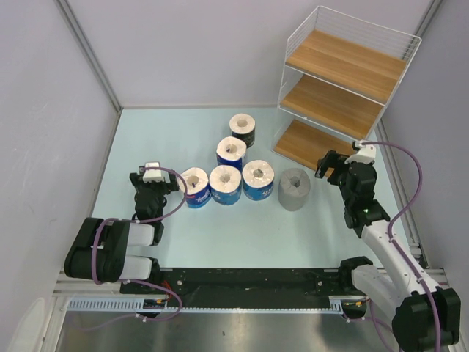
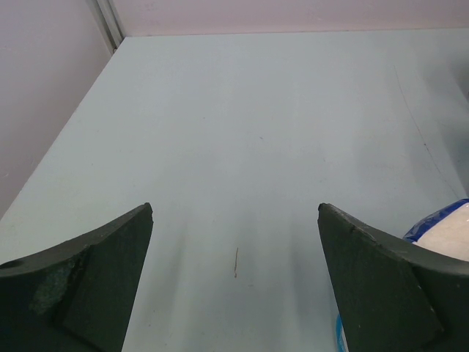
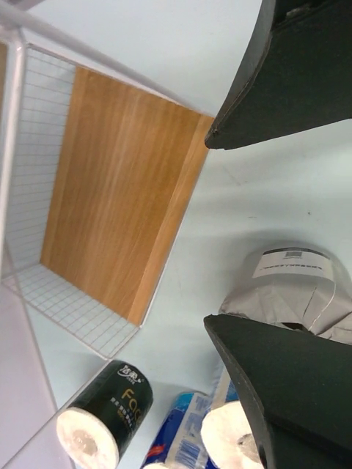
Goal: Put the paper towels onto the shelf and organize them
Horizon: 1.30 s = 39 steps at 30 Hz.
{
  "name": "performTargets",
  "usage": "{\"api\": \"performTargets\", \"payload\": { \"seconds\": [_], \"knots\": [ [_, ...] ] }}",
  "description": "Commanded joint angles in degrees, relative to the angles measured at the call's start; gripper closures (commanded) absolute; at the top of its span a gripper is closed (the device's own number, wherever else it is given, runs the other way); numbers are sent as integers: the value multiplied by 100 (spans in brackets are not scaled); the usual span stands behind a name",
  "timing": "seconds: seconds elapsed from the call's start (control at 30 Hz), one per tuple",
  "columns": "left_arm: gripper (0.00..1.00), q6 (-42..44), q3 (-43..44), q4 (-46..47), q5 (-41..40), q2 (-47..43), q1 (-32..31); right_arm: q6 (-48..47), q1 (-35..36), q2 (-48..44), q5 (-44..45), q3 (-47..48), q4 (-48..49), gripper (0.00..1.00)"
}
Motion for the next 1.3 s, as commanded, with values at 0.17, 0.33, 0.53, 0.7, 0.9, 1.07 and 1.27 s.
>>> {"api": "performTargets", "payload": {
  "seconds": [0.17,0.33,0.53,0.7,0.9,1.07,1.27],
  "knots": [
    [0,-96,78,136,183,-87,20,753,-297,337,-556,424,-721,0],
    [0,-96,78,136,183,-87,20,657,485,600,-64,556,-888,0],
    [0,-96,78,145,183,-87,20,894,846,1066,156,574,-898,0],
    [0,-96,78,145,183,-79,20,1043,917,1462,113,582,-774,0],
    [0,-96,78,145,183,-87,20,1052,1049,1638,95,574,-792,3],
    [0,-96,78,145,183,-96,20,1052,1058,1858,60,600,-801,12],
    [0,-96,78,145,183,-96,20,921,1119,2051,-63,723,-940,34]
  ]
}}
